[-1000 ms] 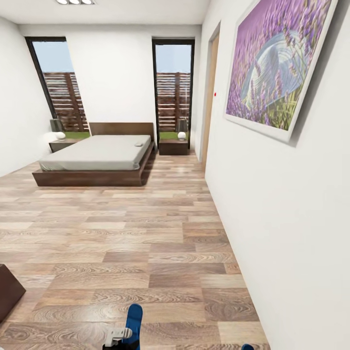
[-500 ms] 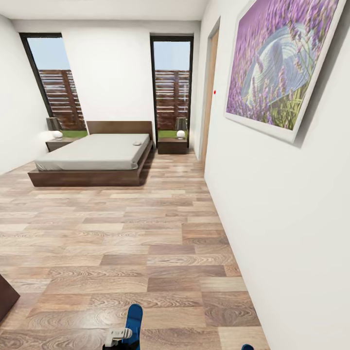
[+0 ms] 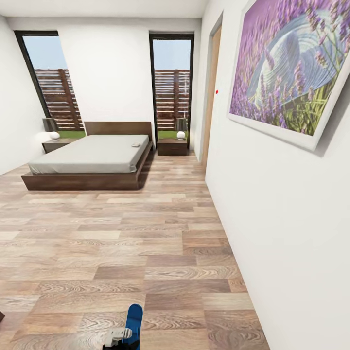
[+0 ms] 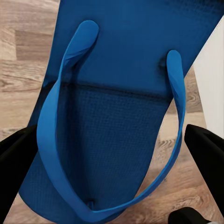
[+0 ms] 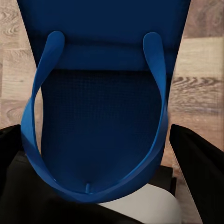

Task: In the bedroom, move the book from the bed onto either nightstand, and place the two sandals side by side next to the bed.

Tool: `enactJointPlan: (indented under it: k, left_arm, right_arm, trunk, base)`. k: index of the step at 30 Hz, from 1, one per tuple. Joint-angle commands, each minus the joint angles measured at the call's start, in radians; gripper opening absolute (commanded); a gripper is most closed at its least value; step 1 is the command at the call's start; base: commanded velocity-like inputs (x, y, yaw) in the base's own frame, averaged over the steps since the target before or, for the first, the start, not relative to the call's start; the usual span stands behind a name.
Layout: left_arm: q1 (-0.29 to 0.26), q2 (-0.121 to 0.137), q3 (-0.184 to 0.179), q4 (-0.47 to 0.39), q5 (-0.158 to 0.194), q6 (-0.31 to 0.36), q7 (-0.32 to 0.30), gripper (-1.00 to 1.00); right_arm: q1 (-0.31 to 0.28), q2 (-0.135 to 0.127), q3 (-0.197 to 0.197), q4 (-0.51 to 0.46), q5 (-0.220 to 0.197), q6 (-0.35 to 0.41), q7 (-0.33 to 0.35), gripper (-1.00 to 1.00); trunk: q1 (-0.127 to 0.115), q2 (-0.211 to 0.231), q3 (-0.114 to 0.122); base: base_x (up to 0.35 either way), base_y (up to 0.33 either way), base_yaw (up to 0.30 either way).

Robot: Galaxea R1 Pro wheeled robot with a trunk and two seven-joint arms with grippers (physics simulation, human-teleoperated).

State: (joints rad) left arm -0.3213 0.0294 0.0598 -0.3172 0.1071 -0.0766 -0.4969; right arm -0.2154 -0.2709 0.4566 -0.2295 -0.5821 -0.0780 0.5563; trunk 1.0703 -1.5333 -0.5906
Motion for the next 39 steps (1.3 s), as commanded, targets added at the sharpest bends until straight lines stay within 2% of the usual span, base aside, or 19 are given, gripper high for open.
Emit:
enactJointPlan:
  k: [1, 39]
  left_arm:
    - [-0.001, 0.0, 0.005, 0.001, 0.005, 0.001, -0.007, -1.0]
    - [-0.001, 0.0, 0.005, 0.001, 0.005, 0.0, 0.003, -1.0]
  right_arm:
    - [-0.001, -0.001, 0.008, 0.001, -0.007, -0.006, 0.002, -1.0]
    - [-0.001, -0.001, 0.008, 0.002, -0.007, -0.008, -0.001, -1.0]
  trunk:
    - [0.001, 0.0, -0.001]
    - [0.001, 0.0, -0.001]
  base:
    - [0.323, 0.0, 0.0]
    - [0.323, 0.0, 0.0]
